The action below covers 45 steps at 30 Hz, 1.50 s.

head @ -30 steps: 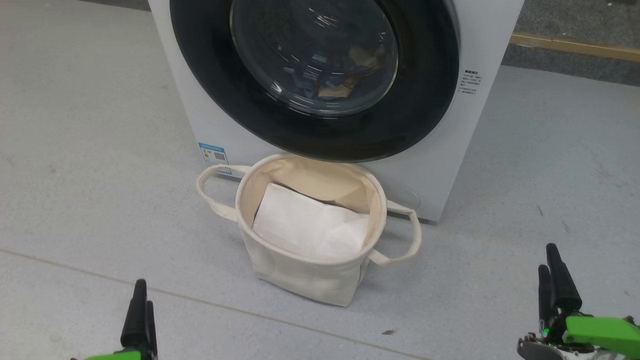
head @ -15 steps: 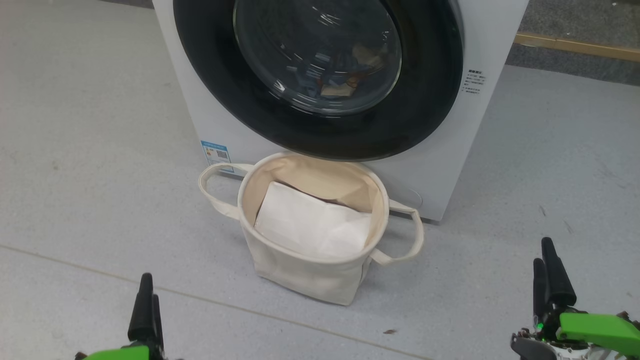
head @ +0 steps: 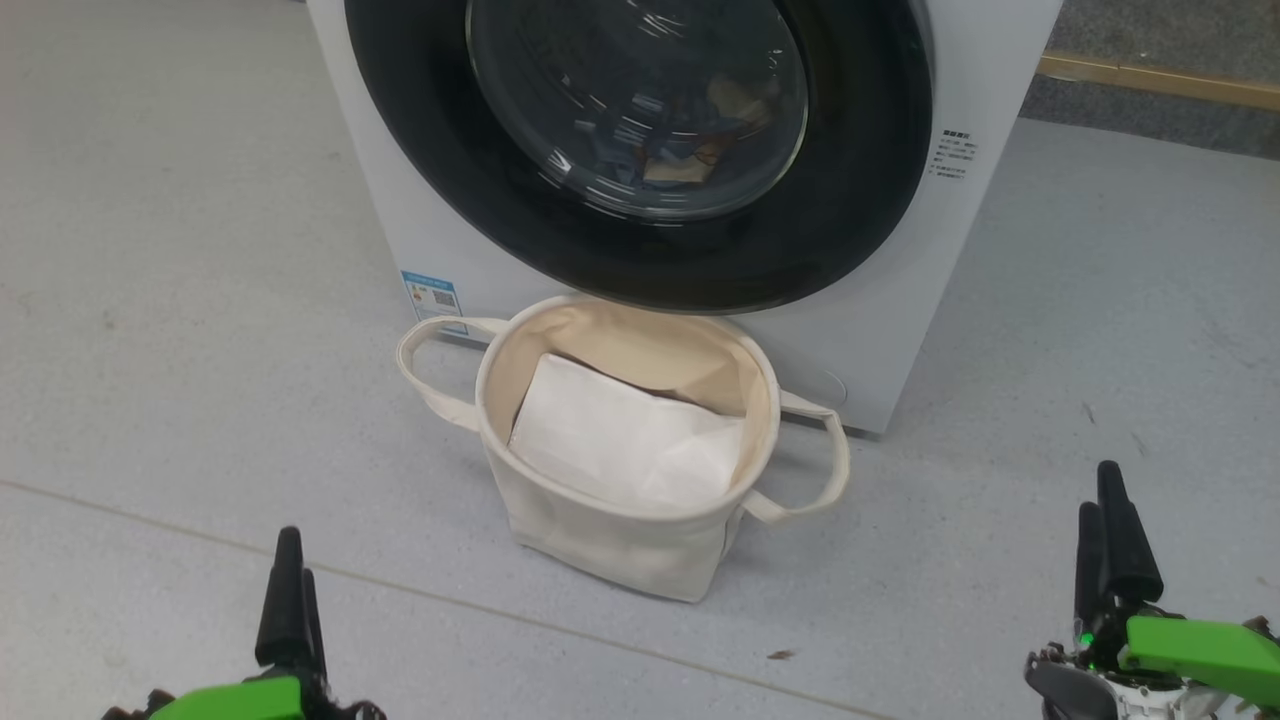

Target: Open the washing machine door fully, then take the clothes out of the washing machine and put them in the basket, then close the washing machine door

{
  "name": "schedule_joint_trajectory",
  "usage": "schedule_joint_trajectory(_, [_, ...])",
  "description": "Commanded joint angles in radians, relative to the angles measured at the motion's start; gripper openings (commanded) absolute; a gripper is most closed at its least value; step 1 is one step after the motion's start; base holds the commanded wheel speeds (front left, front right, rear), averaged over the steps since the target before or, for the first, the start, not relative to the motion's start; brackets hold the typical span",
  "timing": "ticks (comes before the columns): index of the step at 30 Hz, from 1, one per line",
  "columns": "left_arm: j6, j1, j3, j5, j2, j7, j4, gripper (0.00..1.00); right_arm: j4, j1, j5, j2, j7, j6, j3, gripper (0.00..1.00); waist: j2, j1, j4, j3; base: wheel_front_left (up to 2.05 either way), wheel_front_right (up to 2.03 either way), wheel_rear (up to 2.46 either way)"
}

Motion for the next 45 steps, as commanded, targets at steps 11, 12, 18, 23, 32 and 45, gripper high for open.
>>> schedule_joint_trajectory(11, [-0.006, -0.062, 0.016, 0.021, 0.013, -0.043, -0.059, 1.0, -0.075, -0.061, -0.026, -0.011, -0.041, 0.0, 0.022, 1.0, 0.0, 0.0, 0.005, 0.008, 0.0, 0.0, 0.0])
schedule_joint_trajectory(12, [-0.006, -0.063, 0.016, 0.022, 0.013, -0.046, -0.061, 1.0, -0.078, -0.062, -0.029, -0.011, -0.044, 0.0, 0.023, 1.0, 0.0, 0.0, 0.006, 0.008, 0.0, 0.0, 0.0])
schedule_joint_trajectory(18, [-0.006, -0.069, 0.018, 0.052, 0.014, -0.064, -0.077, 1.0, -0.103, -0.069, -0.07, -0.012, -0.061, 0.0, 0.022, 1.0, 0.0, 0.0, 0.012, 0.011, 0.0, 0.0, 0.0])
schedule_joint_trajectory(23, [-0.006, -0.078, 0.041, 0.108, 0.015, -0.078, -0.1, 1.0, -0.132, -0.081, -0.137, -0.012, -0.076, 0.0, 0.016, 1.0, 0.0, 0.0, 0.015, 0.01, 0.0, 0.0, 0.0])
schedule_joint_trajectory(32, [-0.007, -0.105, 0.095, 0.274, 0.016, -0.102, -0.168, 1.0, -0.196, -0.112, -0.264, -0.013, -0.099, 0.0, 0.015, 1.0, 0.0, 0.0, 0.02, 0.012, 0.0, 0.0, 0.0])
schedule_joint_trajectory(45, [-0.007, -0.133, 0.081, 0.573, 0.017, -0.125, -0.286, 1.0, -0.237, -0.177, -0.483, -0.014, -0.123, 0.0, -0.03, 1.0, 0.0, 0.0, 0.027, 0.002, 0.0, 0.0, 0.0])
